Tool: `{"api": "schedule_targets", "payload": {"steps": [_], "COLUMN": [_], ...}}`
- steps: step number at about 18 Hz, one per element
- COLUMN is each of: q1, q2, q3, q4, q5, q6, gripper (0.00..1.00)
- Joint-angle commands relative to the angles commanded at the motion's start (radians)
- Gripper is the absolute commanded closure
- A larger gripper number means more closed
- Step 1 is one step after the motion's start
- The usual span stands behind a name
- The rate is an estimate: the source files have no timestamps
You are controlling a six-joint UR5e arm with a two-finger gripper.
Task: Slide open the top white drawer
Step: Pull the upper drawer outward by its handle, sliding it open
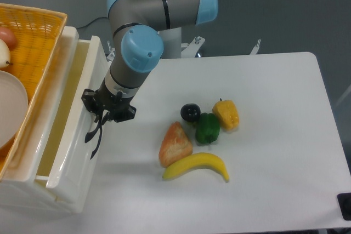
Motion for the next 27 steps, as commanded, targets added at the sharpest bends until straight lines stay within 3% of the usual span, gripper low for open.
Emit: {"api": "schedule_targets", "payload": {"steps": [27], "q1": [0.106], "q2": [-0.003], "q3": [0.003], "q4": [-0.012], "q5": [-0.026], "q6": [0.051], "gripper": [0.77]}}
